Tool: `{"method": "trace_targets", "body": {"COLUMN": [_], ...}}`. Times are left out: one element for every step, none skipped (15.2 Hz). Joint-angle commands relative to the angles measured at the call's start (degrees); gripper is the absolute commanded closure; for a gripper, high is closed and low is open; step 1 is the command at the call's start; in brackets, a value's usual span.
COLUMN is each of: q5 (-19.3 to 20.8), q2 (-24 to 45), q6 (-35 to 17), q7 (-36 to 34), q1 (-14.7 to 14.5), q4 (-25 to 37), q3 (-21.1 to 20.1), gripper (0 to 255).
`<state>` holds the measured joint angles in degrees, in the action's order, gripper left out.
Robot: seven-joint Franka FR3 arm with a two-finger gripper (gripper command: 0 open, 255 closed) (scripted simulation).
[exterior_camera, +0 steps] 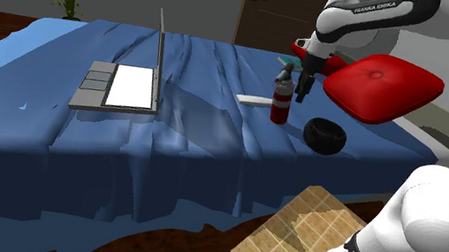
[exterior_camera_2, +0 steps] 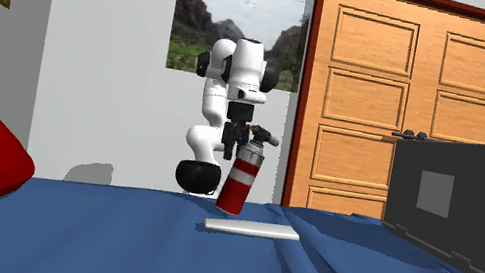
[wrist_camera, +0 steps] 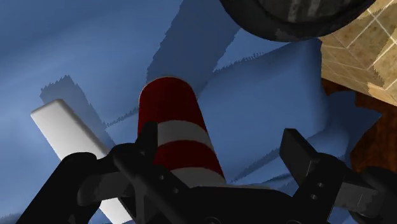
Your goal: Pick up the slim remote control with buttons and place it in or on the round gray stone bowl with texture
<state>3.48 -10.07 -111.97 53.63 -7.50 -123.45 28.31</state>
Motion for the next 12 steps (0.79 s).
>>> {"method": "trace_targets", "body": {"q5": [-1.83,-3.03,-4.32,-5.67,-7.04,-8.41,-9.74,-11.01,-12.19,-13.3,-14.32,-15.25], "q2": [4.41,6.92,9.45,11.99,14.53,17.06,19.56,22.04,24.48,26.89,29.28,31.64], "q6": [-1.86,-2.54,-3.13,-3.62,-4.02,-4.32,-4.53,-4.66,-4.7,-4.67,-4.57,-4.4], "q7": [5.41,8.13,10.83,13.51,16.13,18.67,21.13,23.48,25.71,27.83,29.84,31.73], "q1": [-0.48,-0.57,-0.58,-0.44,-0.15,0.23,0.72,1.31,2.01,2.74,3.48,4.24], "q4": [2.38,4.01,5.72,7.52,9.4,11.36,13.41,15.53,17.75,20.04,22.42,24.89], "q3": [1.23,1.74,2.15,2.39,2.45,2.39,2.2,1.88,1.41,0.9,0.33,-0.27], "gripper": [0,0,0,0,0,0,0,0,0,0,0,0]}}
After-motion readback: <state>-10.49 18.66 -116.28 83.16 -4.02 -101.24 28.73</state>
